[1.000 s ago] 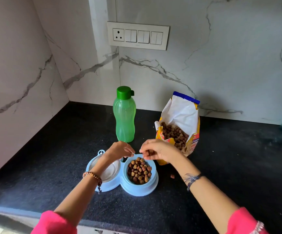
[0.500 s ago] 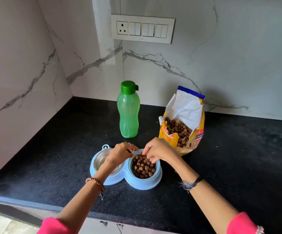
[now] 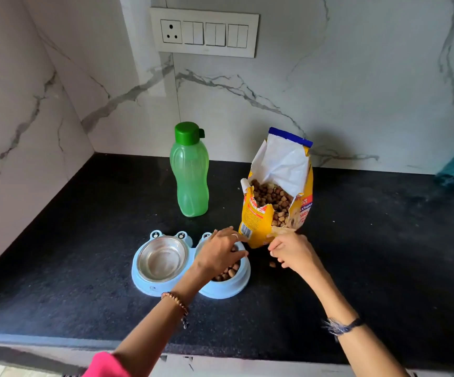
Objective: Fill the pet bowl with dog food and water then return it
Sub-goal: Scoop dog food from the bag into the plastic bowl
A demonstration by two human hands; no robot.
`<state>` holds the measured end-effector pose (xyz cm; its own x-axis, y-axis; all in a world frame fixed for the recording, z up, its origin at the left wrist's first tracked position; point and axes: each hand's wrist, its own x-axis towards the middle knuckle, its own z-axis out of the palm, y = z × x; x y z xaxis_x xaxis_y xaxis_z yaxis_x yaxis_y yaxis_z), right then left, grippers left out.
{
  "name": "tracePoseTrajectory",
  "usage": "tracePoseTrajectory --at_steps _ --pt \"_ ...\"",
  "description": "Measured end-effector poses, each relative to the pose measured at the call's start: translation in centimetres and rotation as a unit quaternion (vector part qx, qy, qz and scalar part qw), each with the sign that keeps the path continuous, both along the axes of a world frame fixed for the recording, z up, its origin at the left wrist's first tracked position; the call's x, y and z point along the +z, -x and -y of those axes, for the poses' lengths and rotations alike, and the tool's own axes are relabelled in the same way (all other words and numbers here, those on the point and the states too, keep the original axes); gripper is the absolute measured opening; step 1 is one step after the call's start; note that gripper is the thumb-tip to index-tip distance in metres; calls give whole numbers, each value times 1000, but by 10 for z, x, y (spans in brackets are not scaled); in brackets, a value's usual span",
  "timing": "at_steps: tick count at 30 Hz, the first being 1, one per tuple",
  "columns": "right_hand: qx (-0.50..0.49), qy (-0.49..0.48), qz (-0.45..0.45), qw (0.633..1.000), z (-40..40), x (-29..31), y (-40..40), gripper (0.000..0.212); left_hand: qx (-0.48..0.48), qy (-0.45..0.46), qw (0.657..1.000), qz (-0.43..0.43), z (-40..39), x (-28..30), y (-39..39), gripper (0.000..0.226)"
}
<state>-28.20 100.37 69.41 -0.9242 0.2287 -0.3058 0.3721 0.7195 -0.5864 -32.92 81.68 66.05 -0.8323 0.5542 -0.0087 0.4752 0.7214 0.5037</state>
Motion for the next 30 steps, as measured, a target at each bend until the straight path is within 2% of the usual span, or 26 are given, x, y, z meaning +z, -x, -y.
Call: tracePoseTrajectory --at_steps 5,9,14,18,22,27,30 --pt "65 -102 19 992 2 -30 -7 28 38 -29 998 27 1 1 9 32" --pt "70 -152 -7 986 8 -42 -10 25 51 -68 995 45 7 4 13 29" --pt "62 -90 -82 991 18 -31 -10 16 79 -112 989 47 13 7 15 28" --pt "62 -41 -217 973 35 15 5 14 88 -167 979 82 3 18 23 43" --pt "20 -110 -314 943 39 55 35 15 104 -170 973 119 -13 31 36 66" --pt "-15 -183 -300 936 24 71 63 20 101 -123 977 144 -26 40 46 78" --pt "-19 -156 -302 940 19 77 65 23 96 -128 974 159 -29 41 47 78"
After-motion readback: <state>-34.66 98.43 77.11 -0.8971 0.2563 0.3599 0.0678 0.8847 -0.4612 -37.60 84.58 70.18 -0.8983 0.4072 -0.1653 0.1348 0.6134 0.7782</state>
